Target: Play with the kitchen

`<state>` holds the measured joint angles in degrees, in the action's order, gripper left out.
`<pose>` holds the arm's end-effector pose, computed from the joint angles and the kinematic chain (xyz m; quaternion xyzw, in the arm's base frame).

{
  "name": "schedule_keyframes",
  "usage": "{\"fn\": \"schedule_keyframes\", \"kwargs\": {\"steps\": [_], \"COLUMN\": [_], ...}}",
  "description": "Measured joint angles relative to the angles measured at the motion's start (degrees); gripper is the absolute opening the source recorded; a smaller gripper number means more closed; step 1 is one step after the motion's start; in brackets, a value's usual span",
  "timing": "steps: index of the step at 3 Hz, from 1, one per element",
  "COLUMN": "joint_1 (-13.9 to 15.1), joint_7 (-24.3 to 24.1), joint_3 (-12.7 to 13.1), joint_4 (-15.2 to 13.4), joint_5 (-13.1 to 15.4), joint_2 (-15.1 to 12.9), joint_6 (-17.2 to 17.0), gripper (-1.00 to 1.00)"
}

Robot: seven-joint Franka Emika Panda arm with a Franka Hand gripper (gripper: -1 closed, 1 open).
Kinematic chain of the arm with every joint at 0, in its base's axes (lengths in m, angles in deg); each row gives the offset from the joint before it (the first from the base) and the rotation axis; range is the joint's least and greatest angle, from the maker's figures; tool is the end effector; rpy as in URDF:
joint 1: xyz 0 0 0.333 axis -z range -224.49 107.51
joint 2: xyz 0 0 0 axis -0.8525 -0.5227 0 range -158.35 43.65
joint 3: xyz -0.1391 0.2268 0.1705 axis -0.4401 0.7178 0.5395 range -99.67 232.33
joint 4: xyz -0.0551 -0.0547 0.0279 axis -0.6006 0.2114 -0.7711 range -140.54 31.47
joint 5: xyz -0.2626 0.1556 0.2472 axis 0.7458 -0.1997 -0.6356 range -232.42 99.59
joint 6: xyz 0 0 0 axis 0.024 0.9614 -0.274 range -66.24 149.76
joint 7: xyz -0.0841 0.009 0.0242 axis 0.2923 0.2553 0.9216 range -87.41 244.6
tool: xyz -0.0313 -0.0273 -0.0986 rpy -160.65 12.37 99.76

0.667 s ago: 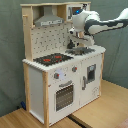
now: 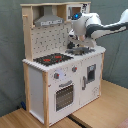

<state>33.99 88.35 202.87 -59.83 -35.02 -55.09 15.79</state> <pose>0.4266 0.3358 0.5740 0.8497 0.4241 -0.0435 0.3101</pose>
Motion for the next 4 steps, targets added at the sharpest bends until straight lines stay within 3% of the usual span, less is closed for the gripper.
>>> {"fn": "schedule_keyframes", "kwargs": {"steps": [3, 4], "joint_1": [-0.01, -0.83], "joint_7": [0.0, 0.36], "joint_3": [12.44, 15.38], "joint_4": [-0.03, -0.05], "joint_5": [12.02, 16.39], "joint_2": [4.45, 6.92], "joint_6": [-5.69, -6.36], "gripper": [1.0, 1.0]}}
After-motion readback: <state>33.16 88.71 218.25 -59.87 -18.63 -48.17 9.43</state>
